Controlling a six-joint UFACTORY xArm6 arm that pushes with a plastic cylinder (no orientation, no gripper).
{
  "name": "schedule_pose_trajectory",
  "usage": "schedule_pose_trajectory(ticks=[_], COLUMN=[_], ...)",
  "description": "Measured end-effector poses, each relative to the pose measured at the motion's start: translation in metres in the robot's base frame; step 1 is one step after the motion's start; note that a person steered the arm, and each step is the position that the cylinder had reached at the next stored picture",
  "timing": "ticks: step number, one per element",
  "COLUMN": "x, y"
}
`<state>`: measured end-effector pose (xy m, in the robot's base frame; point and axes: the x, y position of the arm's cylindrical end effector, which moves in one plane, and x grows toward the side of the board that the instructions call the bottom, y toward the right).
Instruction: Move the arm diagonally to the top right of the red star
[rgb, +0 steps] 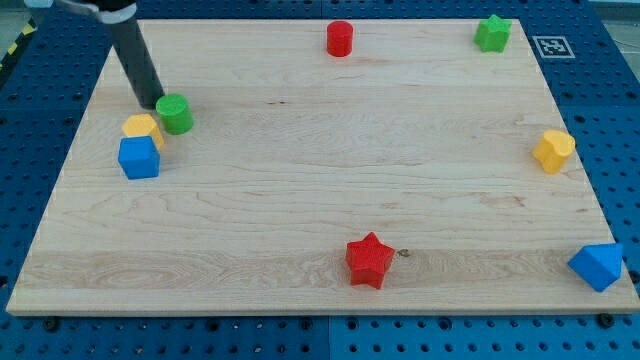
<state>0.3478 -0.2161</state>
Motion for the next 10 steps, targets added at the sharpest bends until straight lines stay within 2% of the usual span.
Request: schedule_pose_trajectory(ticks=[2, 3, 5, 8, 10], x=[0.002, 0.008, 0.044, 0.043, 0.031], y=[0.061, 0.069, 0.073, 0.033, 0.060])
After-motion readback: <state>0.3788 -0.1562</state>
